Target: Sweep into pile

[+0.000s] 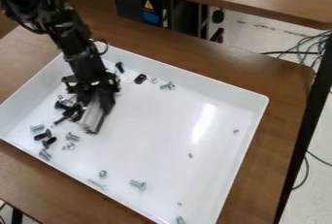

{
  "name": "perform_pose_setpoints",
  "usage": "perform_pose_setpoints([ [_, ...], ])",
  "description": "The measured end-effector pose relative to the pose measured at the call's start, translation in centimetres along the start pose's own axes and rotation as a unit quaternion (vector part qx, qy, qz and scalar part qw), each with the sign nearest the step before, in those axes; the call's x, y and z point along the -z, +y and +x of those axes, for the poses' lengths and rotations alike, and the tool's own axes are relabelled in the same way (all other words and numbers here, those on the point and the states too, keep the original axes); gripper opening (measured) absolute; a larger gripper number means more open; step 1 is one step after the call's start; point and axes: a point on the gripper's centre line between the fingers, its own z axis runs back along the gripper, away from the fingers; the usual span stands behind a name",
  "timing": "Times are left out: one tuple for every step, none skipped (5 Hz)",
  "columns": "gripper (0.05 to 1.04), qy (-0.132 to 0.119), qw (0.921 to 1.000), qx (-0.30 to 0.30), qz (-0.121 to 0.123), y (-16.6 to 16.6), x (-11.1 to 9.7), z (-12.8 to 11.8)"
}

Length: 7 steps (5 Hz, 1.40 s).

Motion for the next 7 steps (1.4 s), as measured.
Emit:
perform_pose_setpoints([
  [0.362, -0.005, 0.9999, 0.015, 0.001, 0.1, -0.8, -0.2],
  [0.362, -0.021, 0.9989, 0.040, 0.004, -1.5, -2.3, -0.6],
  [0.362, -0.028, 0.9946, 0.094, 0.034, -5.3, -3.2, -1.2],
  [0.362, -0.021, 0.9866, 0.159, 0.031, -10.9, -1.7, -2.8],
  [0.362, -0.001, 0.9774, 0.210, 0.022, -14.5, -0.2, -3.9],
  [0.362, 0.040, 0.9669, 0.251, 0.025, -18.8, 2.4, -4.9],
  [0.362, 0.072, 0.9679, 0.240, 0.021, -23.5, 4.8, -5.1],
])
